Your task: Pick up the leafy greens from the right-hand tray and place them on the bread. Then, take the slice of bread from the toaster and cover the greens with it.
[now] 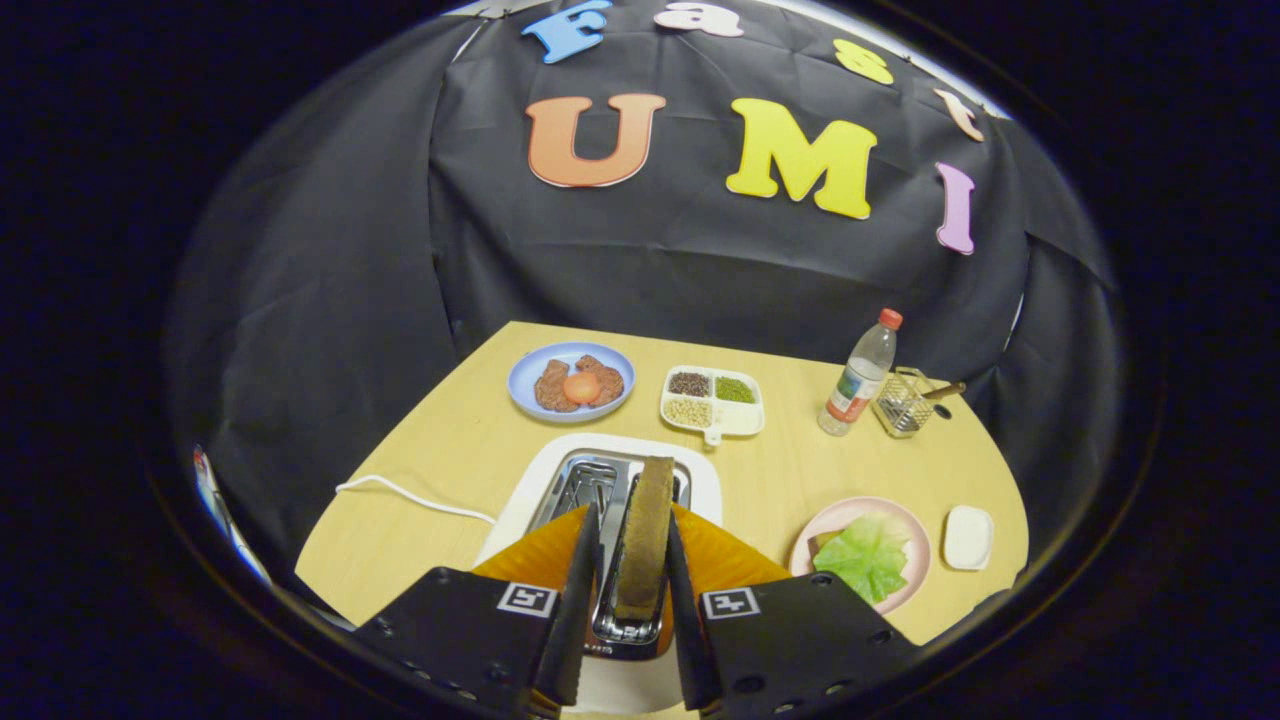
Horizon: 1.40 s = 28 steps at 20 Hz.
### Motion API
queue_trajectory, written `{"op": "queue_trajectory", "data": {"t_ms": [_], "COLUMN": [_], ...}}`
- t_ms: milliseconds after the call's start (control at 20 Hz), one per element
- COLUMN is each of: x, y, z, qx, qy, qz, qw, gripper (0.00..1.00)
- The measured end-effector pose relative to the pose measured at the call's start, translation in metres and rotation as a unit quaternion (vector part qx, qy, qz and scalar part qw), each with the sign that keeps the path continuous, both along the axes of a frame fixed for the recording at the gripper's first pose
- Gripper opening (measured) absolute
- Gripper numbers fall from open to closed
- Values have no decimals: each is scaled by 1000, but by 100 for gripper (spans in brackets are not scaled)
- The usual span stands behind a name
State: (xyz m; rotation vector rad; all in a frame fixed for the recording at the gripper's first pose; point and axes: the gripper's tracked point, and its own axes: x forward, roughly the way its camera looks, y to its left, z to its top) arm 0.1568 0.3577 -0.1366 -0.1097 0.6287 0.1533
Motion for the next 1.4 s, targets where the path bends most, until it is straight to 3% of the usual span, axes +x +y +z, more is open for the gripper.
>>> {"op": "queue_trajectory", "data": {"t_ms": [200, 300, 350, 900, 1100, 1400], "x": [-1, -4, -9, -34, -44, -35], "y": [-4, -4, -4, -18, -36, -88], "z": [-2, 1, 3, 81, 95, 89], "qx": [14, 17, 22, 103, 138, 147], "qy": [3, 0, 3, -41, -30, -31], "qz": [-19, -18, -16, 3, 10, -12], "qw": [1000, 1000, 1000, 994, 990, 989], "gripper": [13, 12, 7, 7, 7, 7]}}
